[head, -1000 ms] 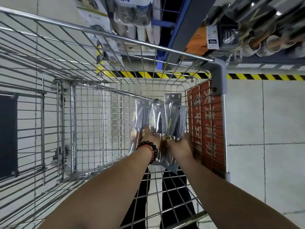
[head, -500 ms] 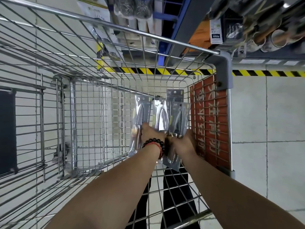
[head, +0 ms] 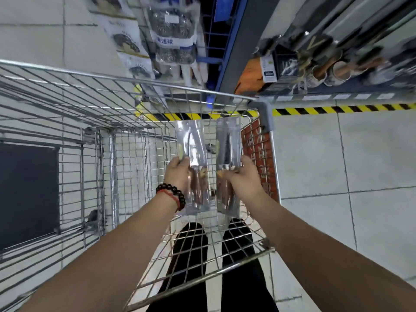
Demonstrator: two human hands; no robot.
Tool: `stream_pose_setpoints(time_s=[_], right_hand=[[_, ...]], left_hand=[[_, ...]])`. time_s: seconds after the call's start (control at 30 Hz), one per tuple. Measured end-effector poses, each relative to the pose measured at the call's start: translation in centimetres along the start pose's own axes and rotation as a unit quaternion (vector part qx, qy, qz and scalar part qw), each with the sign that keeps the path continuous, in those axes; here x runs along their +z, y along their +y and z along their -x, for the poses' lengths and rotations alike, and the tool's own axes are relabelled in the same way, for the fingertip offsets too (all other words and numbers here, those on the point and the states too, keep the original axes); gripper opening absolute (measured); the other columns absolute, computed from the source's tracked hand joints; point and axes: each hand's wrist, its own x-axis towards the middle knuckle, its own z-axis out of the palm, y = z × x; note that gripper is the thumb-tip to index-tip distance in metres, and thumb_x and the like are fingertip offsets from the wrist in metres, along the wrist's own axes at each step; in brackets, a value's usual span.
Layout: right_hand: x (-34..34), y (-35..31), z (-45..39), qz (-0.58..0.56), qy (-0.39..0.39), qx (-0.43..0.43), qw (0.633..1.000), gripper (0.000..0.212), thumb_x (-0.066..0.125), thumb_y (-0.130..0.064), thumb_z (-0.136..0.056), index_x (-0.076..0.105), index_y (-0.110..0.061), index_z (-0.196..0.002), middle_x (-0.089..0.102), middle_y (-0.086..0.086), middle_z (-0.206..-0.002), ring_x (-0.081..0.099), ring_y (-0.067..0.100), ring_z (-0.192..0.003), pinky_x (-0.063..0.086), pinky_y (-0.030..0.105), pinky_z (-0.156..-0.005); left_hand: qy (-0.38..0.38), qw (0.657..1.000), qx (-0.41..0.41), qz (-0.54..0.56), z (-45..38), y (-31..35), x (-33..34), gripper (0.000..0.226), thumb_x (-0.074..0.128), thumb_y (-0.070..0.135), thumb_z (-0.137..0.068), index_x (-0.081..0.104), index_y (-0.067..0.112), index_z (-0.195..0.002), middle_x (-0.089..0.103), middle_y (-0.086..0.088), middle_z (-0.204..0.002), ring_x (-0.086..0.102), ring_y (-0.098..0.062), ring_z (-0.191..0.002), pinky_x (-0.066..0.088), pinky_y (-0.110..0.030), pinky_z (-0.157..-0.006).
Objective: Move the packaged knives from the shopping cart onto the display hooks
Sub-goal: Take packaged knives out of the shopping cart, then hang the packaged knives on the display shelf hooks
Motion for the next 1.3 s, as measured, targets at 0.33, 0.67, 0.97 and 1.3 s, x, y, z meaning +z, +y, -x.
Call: stream_pose_setpoints(time_s=[0.33, 0.67, 0.97, 1.3], right_hand=[[-12.4, -13.1, 14.2, -0.148, 0.084, -0.194, 0.966, 0.016, 0.069, -0.024, -0.089, 0.060, -0.032, -0.099, 0.068, -0.014, -0.093, 0.064, -0.003, -0.082, 0.049, 0.013, -0.073], [-27.4, -13.2, 23.4, -0.170, 0.172, -0.311, 0.919, 0.023, 0.073, -0.032, -0.084, 0.063, -0.029, -0.104, 0.070, 0.005, -0.107, 0.066, 0.025, -0.102, 0.053, 0.050, -0.092], [-40.9, -8.5, 27.7, -0.203, 0.203, -0.353, 0.890, 0.029, 0.073, -0.029, -0.084, 0.063, -0.028, -0.111, 0.073, -0.002, -0.102, 0.069, 0.018, -0.097, 0.055, 0.050, -0.091], [-52.0, -5.4, 27.7, -0.202, 0.182, -0.380, 0.884, 0.022, 0.072, -0.029, -0.082, 0.065, -0.036, -0.102, 0.072, 0.000, -0.104, 0.068, 0.021, -0.100, 0.052, 0.054, -0.093]], left_hand=[[-0.130, 0.978, 0.147, 0.063, 16.3, 14.0, 4.1, 0.035, 0.063, 0.039, -0.089, 0.057, 0.021, -0.119, 0.055, 0.010, -0.105, 0.045, -0.009, -0.113, 0.030, -0.028, -0.100], [-0.146, 0.934, 0.325, 0.034, 29.5, 20.6, 14.8, 0.020, 0.057, 0.041, -0.094, 0.063, 0.021, -0.092, 0.054, 0.009, -0.092, 0.049, -0.014, -0.099, 0.041, -0.032, -0.088], [-0.108, 0.903, 0.415, 0.024, 38.6, 18.4, 26.9, 0.061, 0.058, 0.066, -0.075, 0.063, 0.006, -0.081, 0.052, -0.002, -0.072, 0.048, -0.014, -0.069, 0.040, -0.032, -0.069], [-0.104, 0.871, 0.481, -0.004, 44.5, 17.0, 36.8, 0.042, 0.056, 0.043, -0.093, 0.045, 0.014, -0.064, 0.037, -0.002, -0.063, 0.037, -0.014, -0.060, 0.030, -0.031, -0.062]])
